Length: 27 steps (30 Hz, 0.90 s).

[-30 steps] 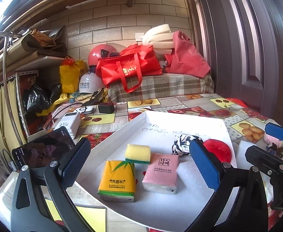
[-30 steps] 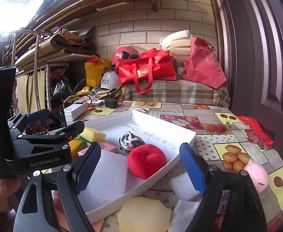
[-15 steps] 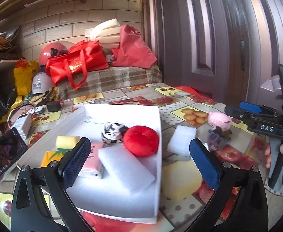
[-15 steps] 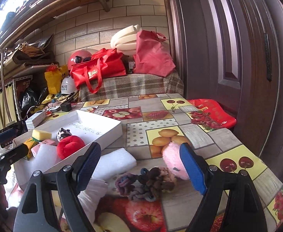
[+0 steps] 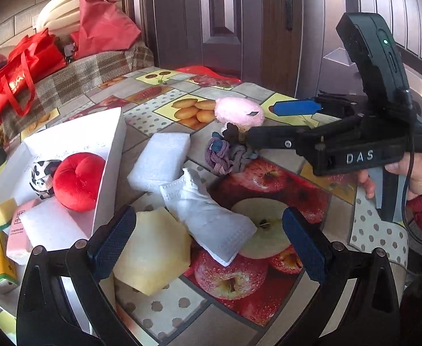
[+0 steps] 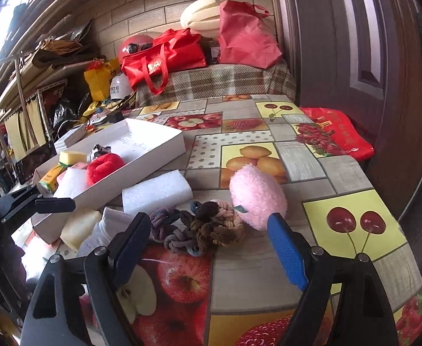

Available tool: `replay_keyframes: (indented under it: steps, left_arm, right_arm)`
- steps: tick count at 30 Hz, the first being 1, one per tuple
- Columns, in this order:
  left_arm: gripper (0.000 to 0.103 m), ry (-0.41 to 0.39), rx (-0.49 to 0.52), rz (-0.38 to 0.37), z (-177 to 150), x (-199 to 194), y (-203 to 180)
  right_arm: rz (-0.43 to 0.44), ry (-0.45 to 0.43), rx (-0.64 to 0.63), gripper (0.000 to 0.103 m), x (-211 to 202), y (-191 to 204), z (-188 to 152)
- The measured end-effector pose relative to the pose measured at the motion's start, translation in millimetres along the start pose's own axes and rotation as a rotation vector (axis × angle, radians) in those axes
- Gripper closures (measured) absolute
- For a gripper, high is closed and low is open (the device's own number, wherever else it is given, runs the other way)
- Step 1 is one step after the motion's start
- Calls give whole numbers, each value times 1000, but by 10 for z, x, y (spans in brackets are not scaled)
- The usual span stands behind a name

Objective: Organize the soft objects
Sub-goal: 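Grasp the white knit sock with the left gripper while the right gripper grasps the pink fluffy ball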

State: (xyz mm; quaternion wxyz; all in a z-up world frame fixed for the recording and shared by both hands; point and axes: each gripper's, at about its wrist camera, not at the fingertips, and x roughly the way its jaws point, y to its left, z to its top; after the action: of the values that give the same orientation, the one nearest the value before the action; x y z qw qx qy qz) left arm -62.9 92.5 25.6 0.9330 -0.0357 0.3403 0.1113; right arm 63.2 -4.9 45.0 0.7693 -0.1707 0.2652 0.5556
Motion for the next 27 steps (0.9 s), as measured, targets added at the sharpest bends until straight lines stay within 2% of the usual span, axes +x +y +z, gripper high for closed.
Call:
replay_keyframes:
  steps: [4, 8, 9, 12, 14, 17, 19, 20, 22, 25, 27]
  left_arm:
    - [2, 46, -50, -22, 54, 156, 30]
    - [6, 26, 18, -47, 43, 108, -111]
    - [6, 22, 34, -75, 39, 91, -146]
    - [6, 34, 43, -231, 22, 66, -232]
    - [6, 38, 61, -288, 14, 52, -330]
    - [6, 33, 95, -252, 17, 34, -421]
    - [6, 23, 63, -217, 18, 21, -368]
    - [6, 15, 34, -208, 17, 11, -311]
    - [6, -1, -34, -199, 17, -3, -175]
    - [6, -2, -137, -221, 21, 30, -22]
    - [6, 8, -196, -243, 42, 90, -1]
  right_arm:
    - [9, 84, -37, 20, 268, 133, 49]
    - [36, 90, -4, 20, 315, 71, 67]
    - [45, 77, 14, 20, 287, 34, 64]
    - [42, 64, 84, 20, 213, -140, 35]
    - [12, 45, 140, 20, 141, -307, 10]
    - [-52, 54, 189, 20, 117, -516, -3]
    - [-32, 72, 206, 37, 138, -560, -13]
    - [-25, 76, 198, 39, 144, -541, -14]
    - [-43, 48, 193, 39, 102, -513, 4]
    - [-64, -22, 261, 38, 74, -621, 67]
    - [-23, -7, 320, 38, 205, -725, 120]
